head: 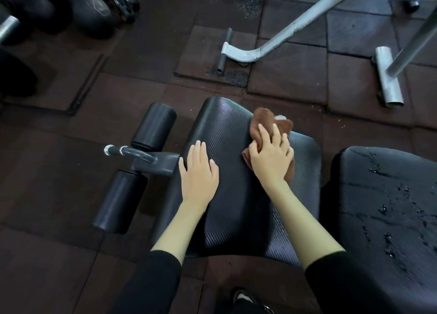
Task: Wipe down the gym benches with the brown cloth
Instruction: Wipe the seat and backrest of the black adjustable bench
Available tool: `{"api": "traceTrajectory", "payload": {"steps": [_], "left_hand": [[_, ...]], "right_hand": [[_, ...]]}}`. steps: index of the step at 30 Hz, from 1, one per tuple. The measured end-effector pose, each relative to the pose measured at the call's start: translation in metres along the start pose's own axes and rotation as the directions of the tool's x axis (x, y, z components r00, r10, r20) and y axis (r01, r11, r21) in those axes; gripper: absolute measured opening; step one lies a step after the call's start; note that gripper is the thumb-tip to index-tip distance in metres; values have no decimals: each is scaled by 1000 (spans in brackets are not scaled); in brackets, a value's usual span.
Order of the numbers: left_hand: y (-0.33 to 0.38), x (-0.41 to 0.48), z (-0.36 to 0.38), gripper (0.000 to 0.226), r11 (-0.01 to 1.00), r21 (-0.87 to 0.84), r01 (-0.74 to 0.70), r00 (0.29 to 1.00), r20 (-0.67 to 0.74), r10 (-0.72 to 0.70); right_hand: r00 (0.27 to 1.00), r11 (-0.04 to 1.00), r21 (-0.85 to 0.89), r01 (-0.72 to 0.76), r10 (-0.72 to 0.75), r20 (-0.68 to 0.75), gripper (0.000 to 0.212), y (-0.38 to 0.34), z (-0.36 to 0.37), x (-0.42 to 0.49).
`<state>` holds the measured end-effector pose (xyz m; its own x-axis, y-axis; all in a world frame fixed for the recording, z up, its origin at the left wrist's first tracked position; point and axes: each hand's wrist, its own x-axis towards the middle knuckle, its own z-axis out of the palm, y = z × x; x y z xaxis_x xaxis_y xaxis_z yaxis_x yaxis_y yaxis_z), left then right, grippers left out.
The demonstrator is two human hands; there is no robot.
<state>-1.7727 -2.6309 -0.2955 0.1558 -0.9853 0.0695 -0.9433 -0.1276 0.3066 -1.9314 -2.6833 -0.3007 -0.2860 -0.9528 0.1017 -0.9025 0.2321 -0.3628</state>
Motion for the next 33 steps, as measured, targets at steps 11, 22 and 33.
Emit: {"api": "traceTrajectory", "payload": {"steps": [11, 22, 33], "left_hand": [[7, -6, 1, 53, 995, 49, -84, 997, 6, 83], [25, -51, 7, 52, 940, 121, -319, 948, 54, 315], [20, -91, 2, 50, 906, 134, -402, 915, 58, 398]], "right_hand": [[962, 969, -69, 235, -222, 159, 56, 52, -27, -50], [966, 969, -13, -248, 248, 68, 52, 70, -39, -85], [957, 959, -70, 276, -268, 110, 50, 75, -44, -159]]}}
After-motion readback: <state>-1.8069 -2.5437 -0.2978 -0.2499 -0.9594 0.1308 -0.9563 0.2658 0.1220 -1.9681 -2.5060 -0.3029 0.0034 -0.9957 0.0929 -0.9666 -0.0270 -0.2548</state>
